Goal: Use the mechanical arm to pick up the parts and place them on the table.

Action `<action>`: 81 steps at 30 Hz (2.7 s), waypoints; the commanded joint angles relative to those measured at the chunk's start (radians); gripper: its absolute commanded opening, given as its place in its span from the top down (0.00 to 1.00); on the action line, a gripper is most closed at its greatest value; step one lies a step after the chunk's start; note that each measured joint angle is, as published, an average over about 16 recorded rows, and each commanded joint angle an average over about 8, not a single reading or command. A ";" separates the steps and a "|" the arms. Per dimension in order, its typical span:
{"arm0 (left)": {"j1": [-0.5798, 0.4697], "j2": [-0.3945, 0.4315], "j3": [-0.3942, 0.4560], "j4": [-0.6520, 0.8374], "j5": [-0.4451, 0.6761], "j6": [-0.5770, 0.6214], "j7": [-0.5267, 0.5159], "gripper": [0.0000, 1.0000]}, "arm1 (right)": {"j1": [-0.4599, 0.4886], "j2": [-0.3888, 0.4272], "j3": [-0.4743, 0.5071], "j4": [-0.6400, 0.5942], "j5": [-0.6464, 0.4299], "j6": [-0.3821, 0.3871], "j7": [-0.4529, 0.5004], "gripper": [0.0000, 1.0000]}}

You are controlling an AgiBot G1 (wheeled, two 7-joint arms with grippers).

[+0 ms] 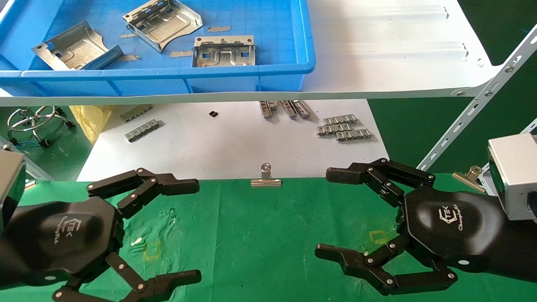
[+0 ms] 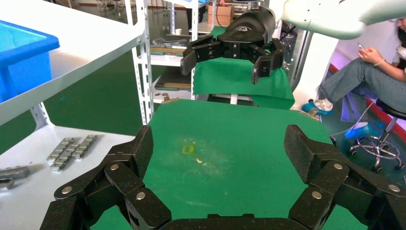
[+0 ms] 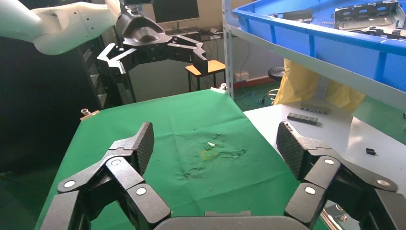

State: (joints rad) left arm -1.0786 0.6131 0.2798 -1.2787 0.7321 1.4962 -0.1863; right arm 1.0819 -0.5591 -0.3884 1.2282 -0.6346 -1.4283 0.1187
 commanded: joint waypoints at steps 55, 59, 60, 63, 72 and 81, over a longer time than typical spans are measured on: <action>-0.197 0.073 0.020 0.106 0.090 -0.047 0.007 0.00 | 0.000 0.000 0.000 0.000 0.000 0.000 0.000 1.00; -0.399 0.171 0.069 0.299 0.221 -0.113 0.022 0.00 | 0.000 0.000 0.000 0.000 0.000 0.000 0.000 1.00; -0.454 0.202 0.083 0.363 0.262 -0.144 0.031 0.00 | 0.000 0.000 0.000 0.000 0.000 0.000 0.000 1.00; -0.608 0.298 0.123 0.565 0.383 -0.266 0.073 0.00 | 0.000 0.000 0.000 0.000 0.000 0.000 0.000 1.00; -0.875 0.520 0.210 1.036 0.603 -0.599 0.155 0.30 | 0.000 0.000 0.000 0.000 0.000 0.000 0.000 1.00; -0.953 0.573 0.242 1.209 0.654 -0.636 0.175 1.00 | 0.000 0.000 0.000 0.000 0.000 0.000 0.000 1.00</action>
State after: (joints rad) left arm -2.0276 1.1808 0.5190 -0.0806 1.3822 0.8612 -0.0145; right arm 1.0819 -0.5591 -0.3884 1.2281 -0.6346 -1.4283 0.1187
